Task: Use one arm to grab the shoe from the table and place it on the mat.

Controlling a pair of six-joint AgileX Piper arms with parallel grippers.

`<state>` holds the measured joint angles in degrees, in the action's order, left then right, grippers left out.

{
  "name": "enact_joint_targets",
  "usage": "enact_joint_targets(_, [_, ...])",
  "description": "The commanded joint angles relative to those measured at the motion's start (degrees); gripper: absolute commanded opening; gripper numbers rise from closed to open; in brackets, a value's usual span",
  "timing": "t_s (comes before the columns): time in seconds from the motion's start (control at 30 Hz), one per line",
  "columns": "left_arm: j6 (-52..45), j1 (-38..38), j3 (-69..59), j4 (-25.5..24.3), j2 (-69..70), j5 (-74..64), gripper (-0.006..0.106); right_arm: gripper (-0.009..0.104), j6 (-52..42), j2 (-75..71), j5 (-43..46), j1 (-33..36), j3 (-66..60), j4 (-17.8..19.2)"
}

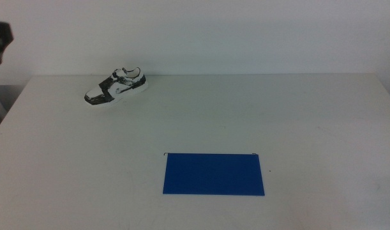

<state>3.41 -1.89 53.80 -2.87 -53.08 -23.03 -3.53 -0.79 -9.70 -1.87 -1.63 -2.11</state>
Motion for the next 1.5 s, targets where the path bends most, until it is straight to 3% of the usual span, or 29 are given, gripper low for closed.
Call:
enact_joint_targets(0.0, [0.5,-0.5,5.5,0.7,-3.4,0.7,0.088,0.066,-0.7,-1.2,4.5,0.2,0.5,0.5])
enact_joint_targets(0.13, [-2.7,-0.5,12.9,2.1,-9.8,-6.2,0.088,0.066,-0.7,-1.2,4.5,0.2,0.5,0.5])
enact_joint_targets(0.53, [-21.9,-0.4,42.5,12.3,-35.4,-28.9,0.088,0.066,-0.7,-1.2,4.5,0.2,0.5,0.5])
enact_joint_targets(0.9, [-27.8,-0.3,60.3,12.6,-52.6,-36.9,0.088,0.066,-0.7,-1.2,4.5,0.2,0.5,0.5])
enact_joint_targets(1.47, [-31.8,0.0,68.1,13.1,-62.9,-39.1,0.088,0.066,-0.7,-1.2,4.5,0.2,0.5,0.5])
